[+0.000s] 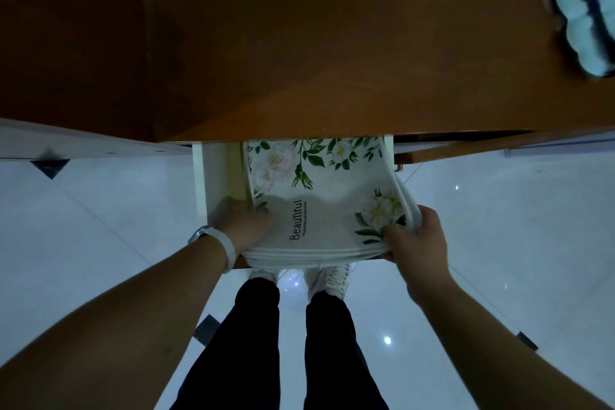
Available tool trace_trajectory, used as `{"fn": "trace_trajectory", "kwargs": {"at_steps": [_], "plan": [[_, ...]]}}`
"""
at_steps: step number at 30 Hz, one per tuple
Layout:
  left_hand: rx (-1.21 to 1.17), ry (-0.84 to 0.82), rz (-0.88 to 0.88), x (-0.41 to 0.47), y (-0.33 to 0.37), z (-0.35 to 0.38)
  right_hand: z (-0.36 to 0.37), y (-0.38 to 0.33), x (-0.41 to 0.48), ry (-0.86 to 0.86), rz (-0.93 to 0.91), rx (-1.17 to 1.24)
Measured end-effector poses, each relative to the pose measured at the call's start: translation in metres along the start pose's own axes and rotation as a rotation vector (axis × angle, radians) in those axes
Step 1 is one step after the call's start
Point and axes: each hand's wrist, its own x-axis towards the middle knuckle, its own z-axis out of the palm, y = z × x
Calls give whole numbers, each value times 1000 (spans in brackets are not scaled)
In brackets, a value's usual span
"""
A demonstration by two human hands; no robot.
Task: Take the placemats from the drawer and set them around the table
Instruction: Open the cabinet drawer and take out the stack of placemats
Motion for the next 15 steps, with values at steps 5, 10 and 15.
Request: {"fn": "trace_trajectory", "kwargs": {"at_steps": [5,10,15], "plan": [[-207,-55,-79,10,0,3,-9,-20,33,-142,-20,-413],[-411,-66,-46,8,-4,0,5,-43,62,-219,-164,-682],[-517,-4,29,14,-15,-3,20,-43,71,-175,-197,-708]]}}
